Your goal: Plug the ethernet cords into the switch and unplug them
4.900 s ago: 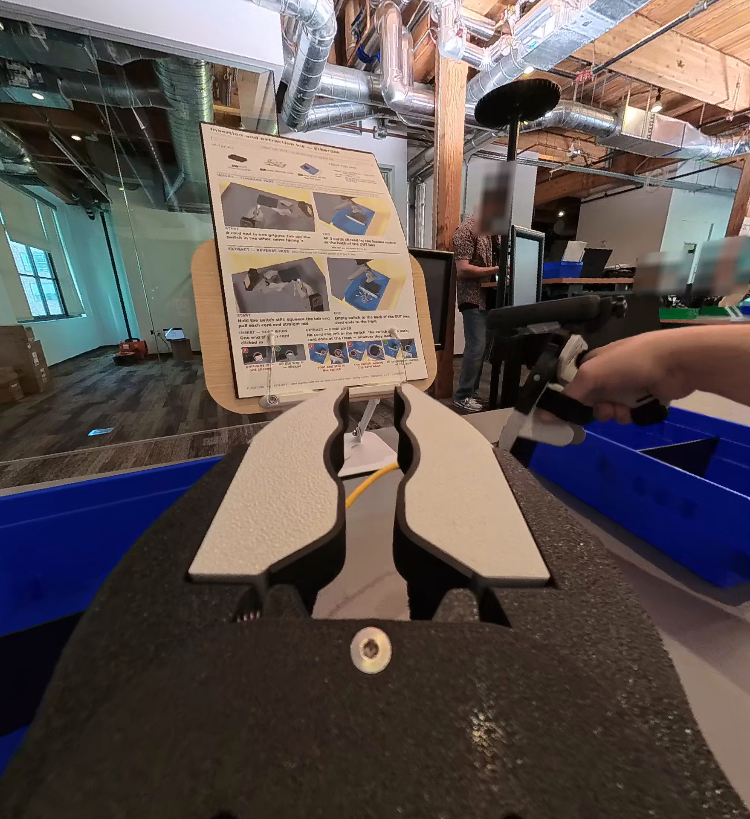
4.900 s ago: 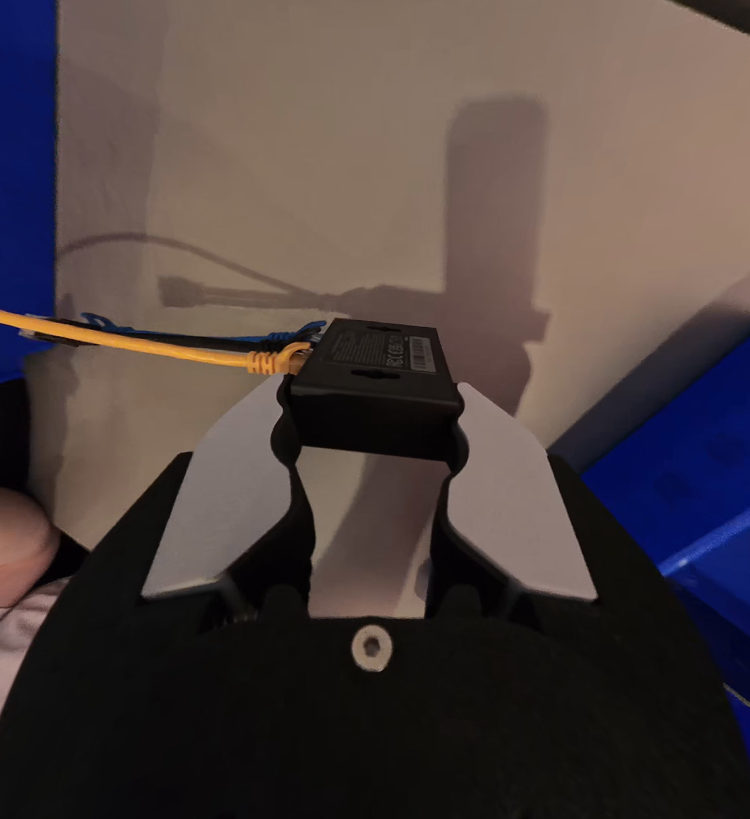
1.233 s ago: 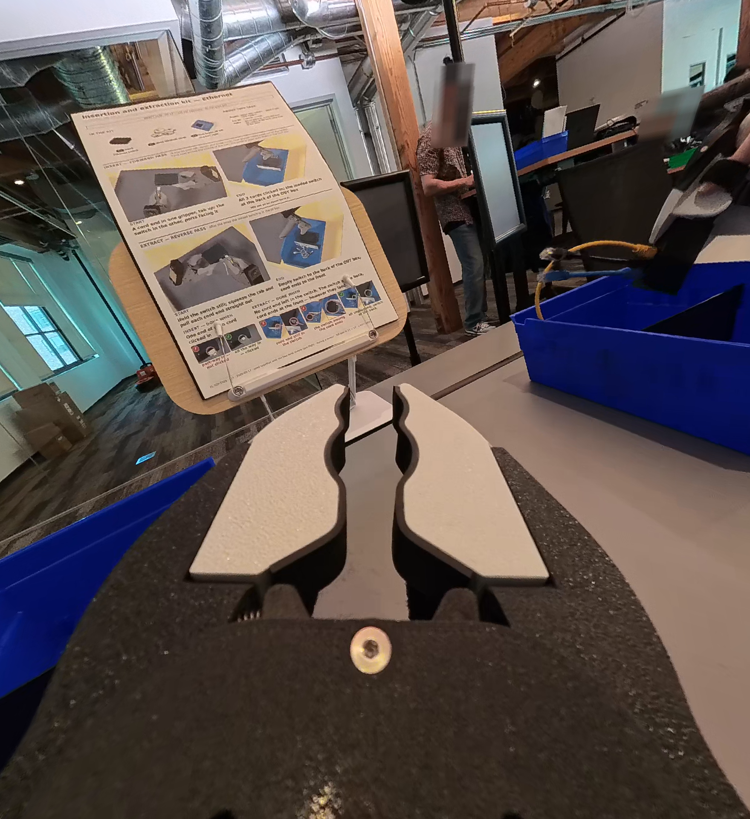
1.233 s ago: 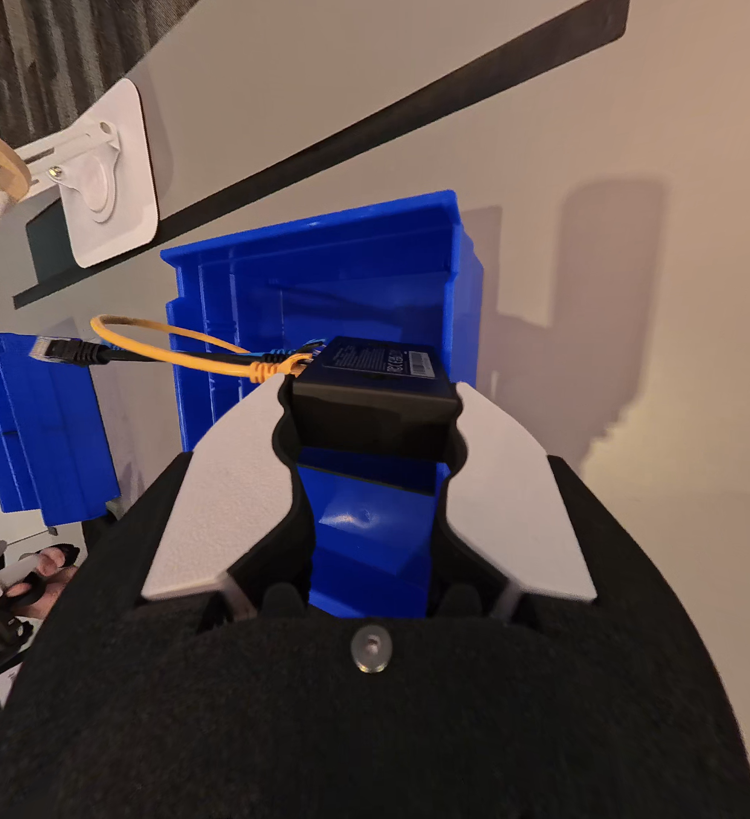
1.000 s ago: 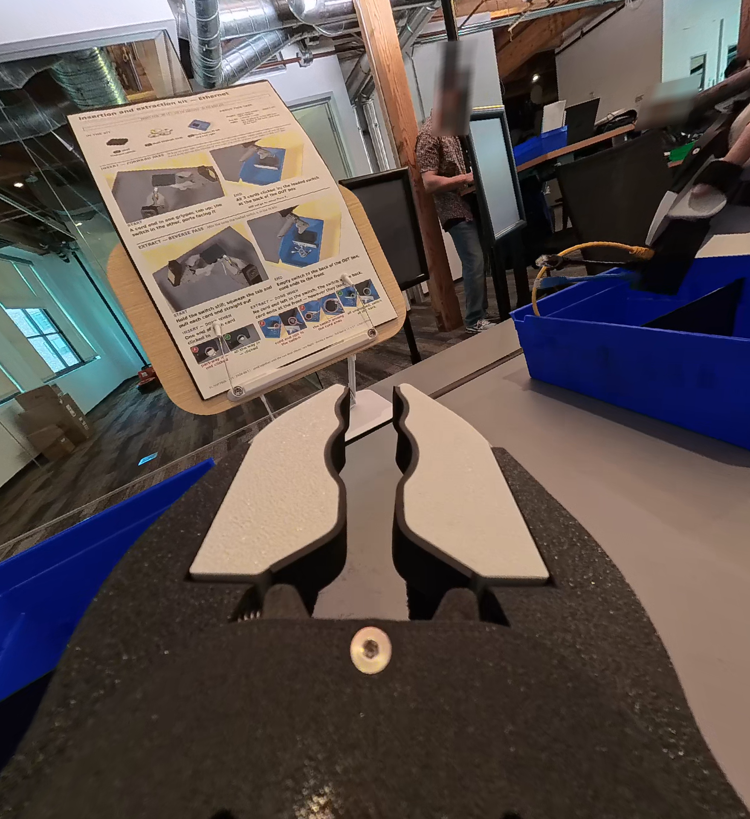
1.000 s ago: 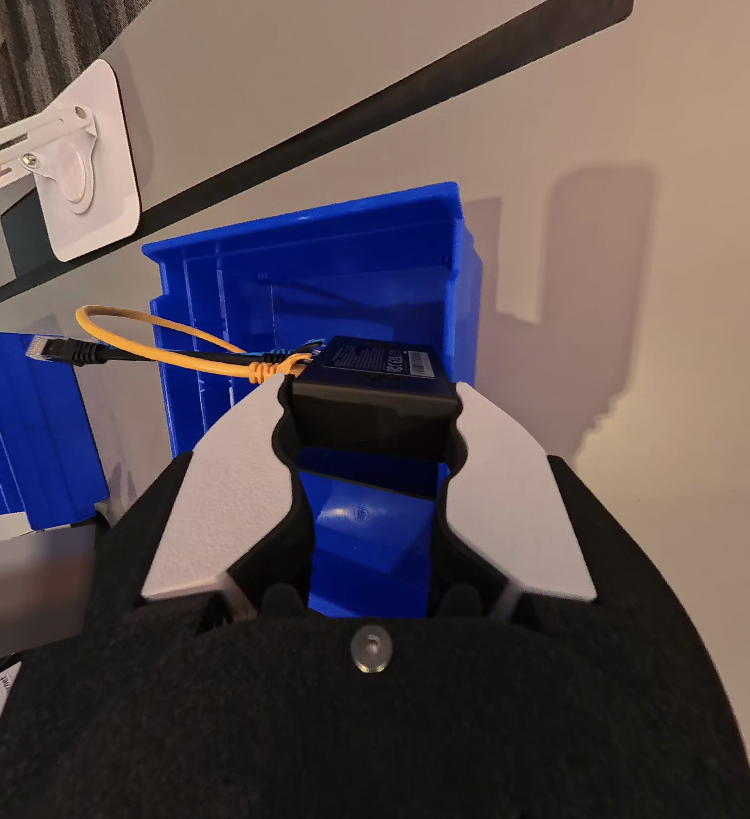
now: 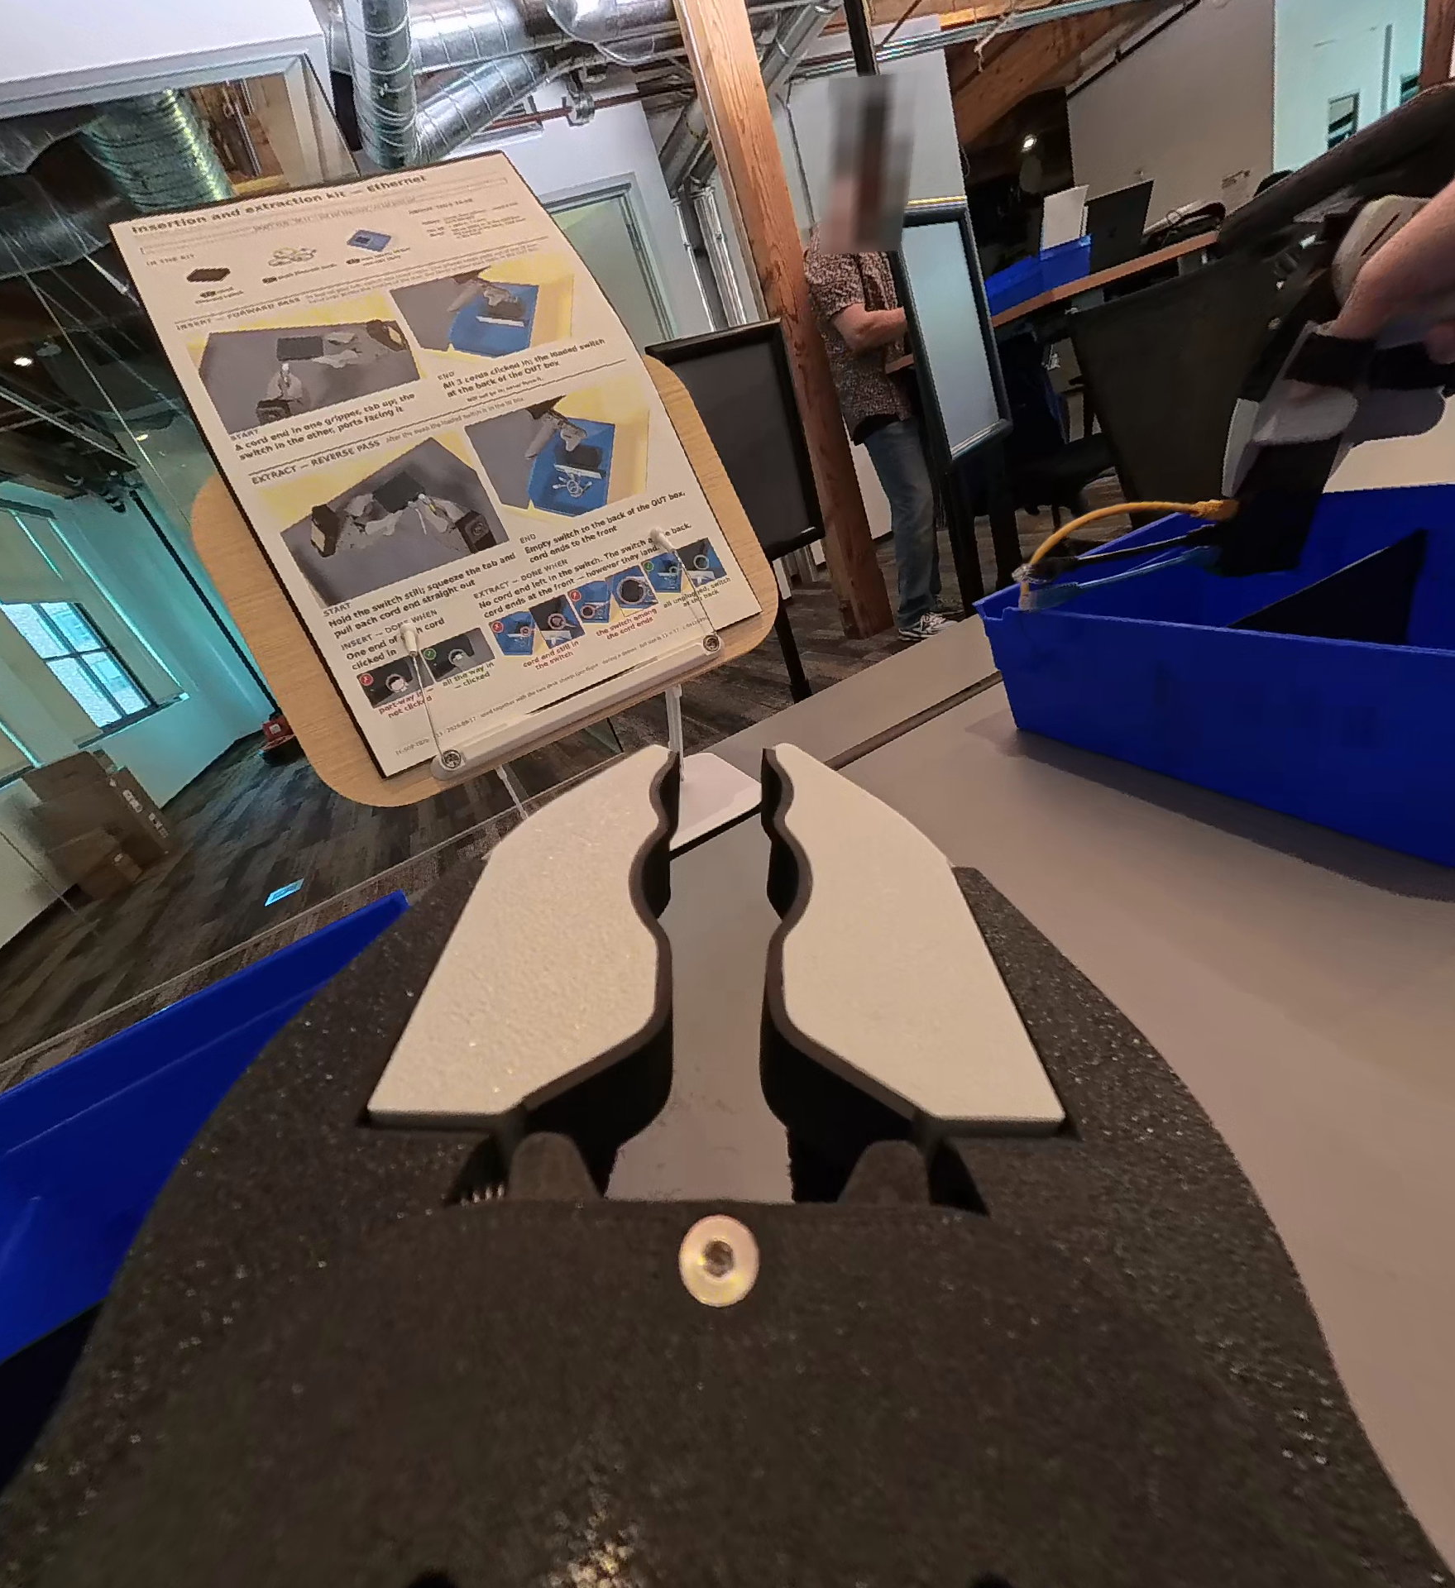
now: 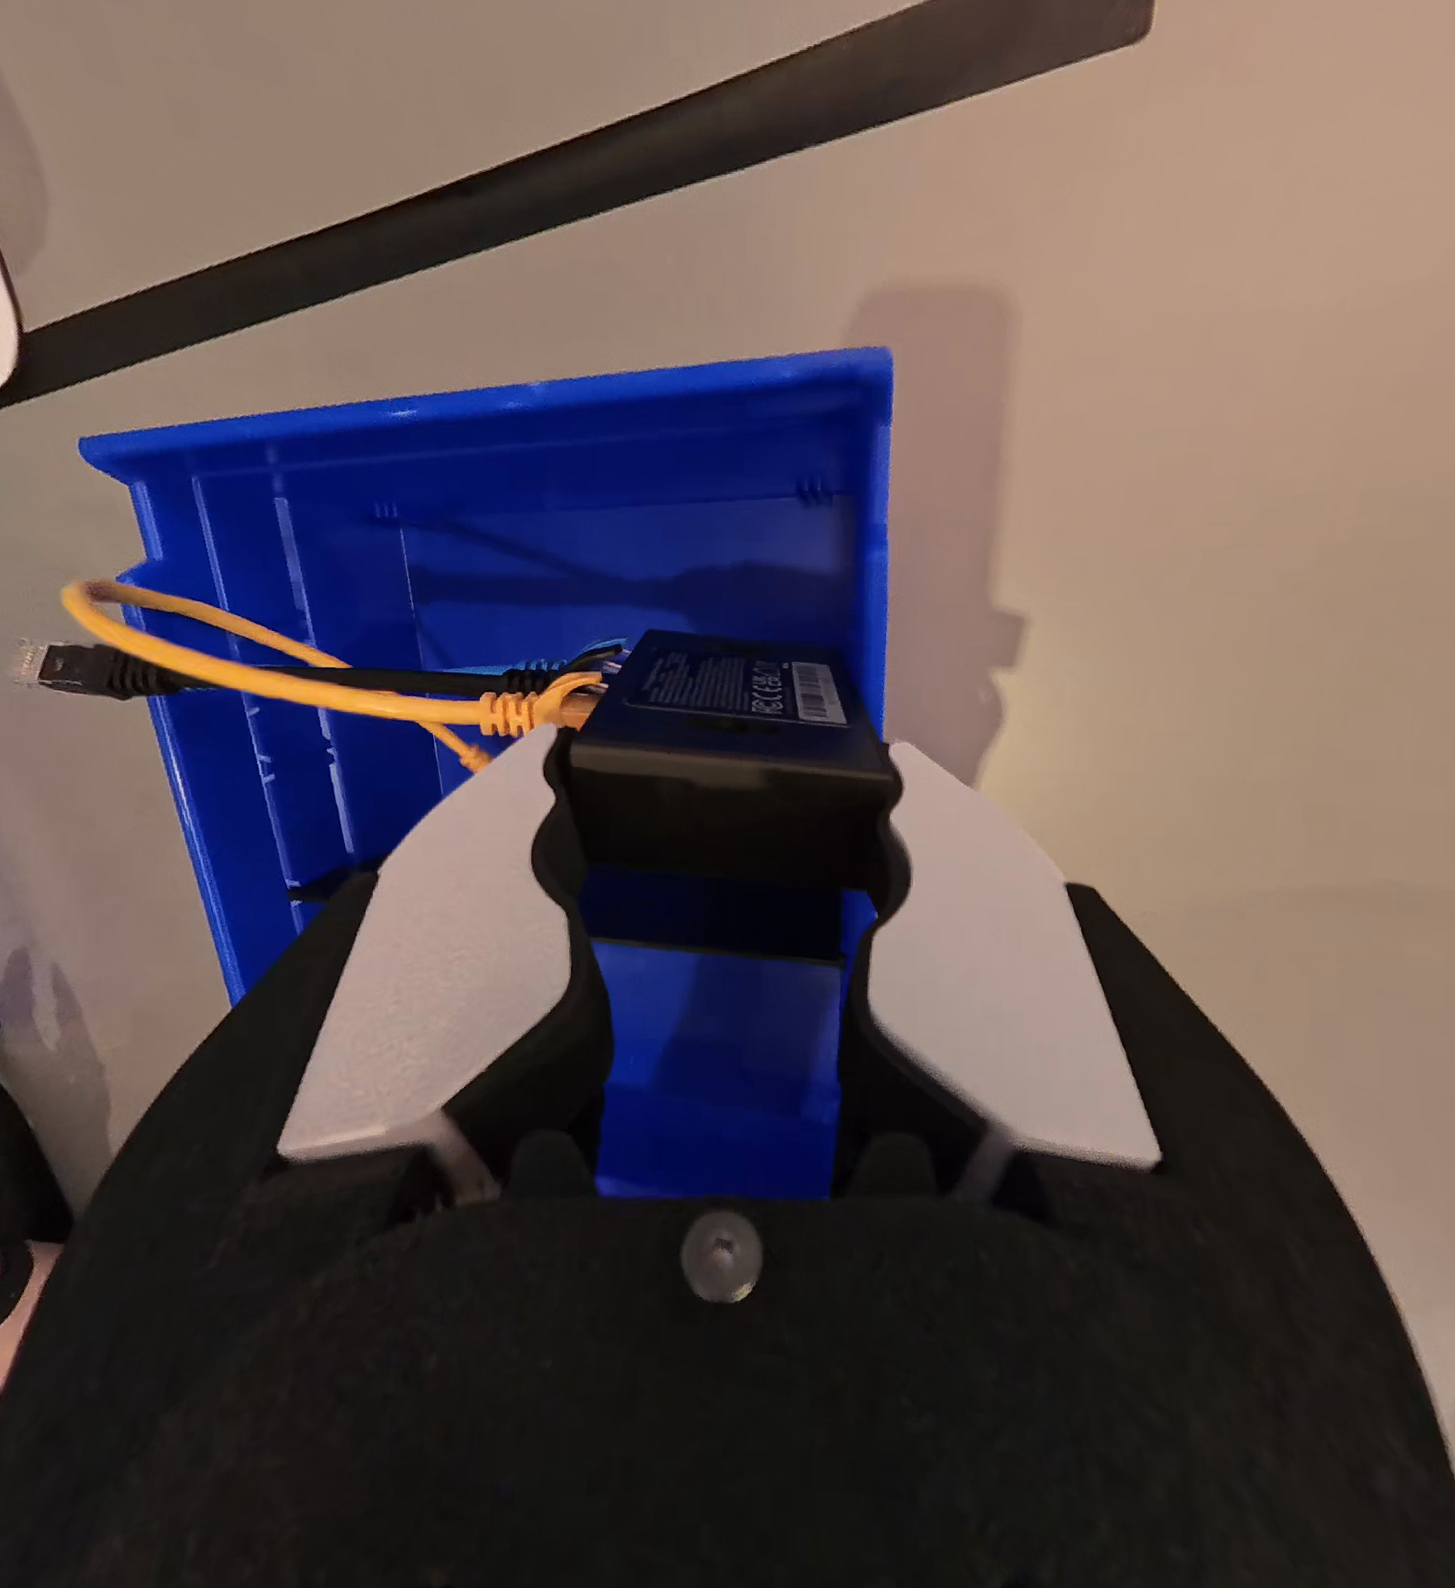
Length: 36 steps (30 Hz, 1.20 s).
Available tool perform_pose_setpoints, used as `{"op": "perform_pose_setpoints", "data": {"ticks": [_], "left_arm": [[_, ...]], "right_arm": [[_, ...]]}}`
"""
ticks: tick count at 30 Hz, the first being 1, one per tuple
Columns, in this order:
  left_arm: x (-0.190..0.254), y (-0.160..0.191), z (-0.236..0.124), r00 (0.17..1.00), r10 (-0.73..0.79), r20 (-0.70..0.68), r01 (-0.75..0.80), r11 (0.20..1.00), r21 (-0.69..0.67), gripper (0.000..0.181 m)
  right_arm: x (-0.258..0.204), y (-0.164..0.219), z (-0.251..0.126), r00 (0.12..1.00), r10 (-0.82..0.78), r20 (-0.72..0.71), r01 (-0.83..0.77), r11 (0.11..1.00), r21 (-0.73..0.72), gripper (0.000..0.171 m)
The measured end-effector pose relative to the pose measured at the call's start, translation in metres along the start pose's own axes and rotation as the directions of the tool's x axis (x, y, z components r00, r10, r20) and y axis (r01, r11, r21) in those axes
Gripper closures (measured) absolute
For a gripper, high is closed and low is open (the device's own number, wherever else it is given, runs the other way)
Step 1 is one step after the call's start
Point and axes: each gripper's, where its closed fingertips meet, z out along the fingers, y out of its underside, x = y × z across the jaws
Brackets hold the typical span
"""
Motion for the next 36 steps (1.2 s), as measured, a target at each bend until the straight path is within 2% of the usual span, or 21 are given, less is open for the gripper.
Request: {"op": "perform_pose_setpoints", "data": {"ticks": [4, 8, 16, 25, 30, 36], "left_arm": [[0.003, 0.001, 0.000, 1.000, 0.006, -0.007, -0.006, 1.000, -0.004, 0.164], [0.002, -0.003, -0.001, 1.000, 0.014, -0.001, -0.014, 1.000, 0.010, 0.164], [0.002, -0.009, -0.005, 1.000, 0.009, -0.001, -0.009, 1.000, 0.028, 0.164], [0.003, -0.012, -0.006, 1.000, 0.010, -0.006, -0.010, 0.999, 0.036, 0.164], [0.001, -0.014, -0.007, 1.000, 0.003, -0.004, -0.003, 0.999, 0.043, 0.164], [0.000, -0.016, -0.009, 1.000, -0.005, -0.003, 0.005, 0.999, 0.050, 0.164]], "right_arm": [[-0.006, 0.006, -0.001, 0.999, 0.035, -0.003, -0.035, 0.998, -0.048, 0.108], [-0.016, 0.008, 0.001, 1.000, 0.000, -0.014, -0.001, 0.998, -0.067, 0.108], [-0.022, 0.019, 0.028, 0.993, 0.099, 0.059, -0.094, 0.992, -0.085, 0.108], [-0.029, 0.026, 0.046, 0.988, 0.131, 0.086, -0.124, 0.989, -0.084, 0.108], [-0.032, 0.027, 0.052, 0.989, 0.096, 0.115, -0.089, 0.994, -0.065, 0.106], [-0.032, 0.024, 0.047, 0.997, 0.003, 0.072, 0.000, 0.999, -0.046, 0.099]]}}
